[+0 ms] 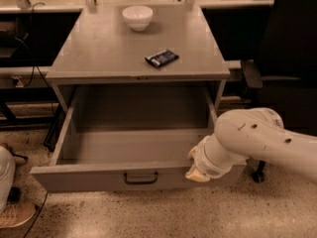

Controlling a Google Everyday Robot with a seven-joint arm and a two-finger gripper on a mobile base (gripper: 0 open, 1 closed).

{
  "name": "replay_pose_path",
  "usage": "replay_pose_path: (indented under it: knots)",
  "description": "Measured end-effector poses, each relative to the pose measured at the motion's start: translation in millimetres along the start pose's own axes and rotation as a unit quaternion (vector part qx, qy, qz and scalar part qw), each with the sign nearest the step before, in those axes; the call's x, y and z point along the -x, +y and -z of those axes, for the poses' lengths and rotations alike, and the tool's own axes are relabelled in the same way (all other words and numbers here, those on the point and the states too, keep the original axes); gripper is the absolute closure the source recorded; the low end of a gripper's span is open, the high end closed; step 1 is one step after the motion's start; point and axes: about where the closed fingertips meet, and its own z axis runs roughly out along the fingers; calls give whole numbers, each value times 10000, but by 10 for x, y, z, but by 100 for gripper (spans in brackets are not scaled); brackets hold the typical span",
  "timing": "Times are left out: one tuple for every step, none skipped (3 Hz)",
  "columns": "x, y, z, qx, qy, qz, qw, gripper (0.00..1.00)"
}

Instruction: Open top drawer

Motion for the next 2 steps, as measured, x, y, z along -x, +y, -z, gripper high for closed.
replay_pose_path:
  knots:
    - [0, 0, 0, 0, 0, 0, 10000, 100]
    - [4, 4, 6, -5, 4, 9, 10000, 85]
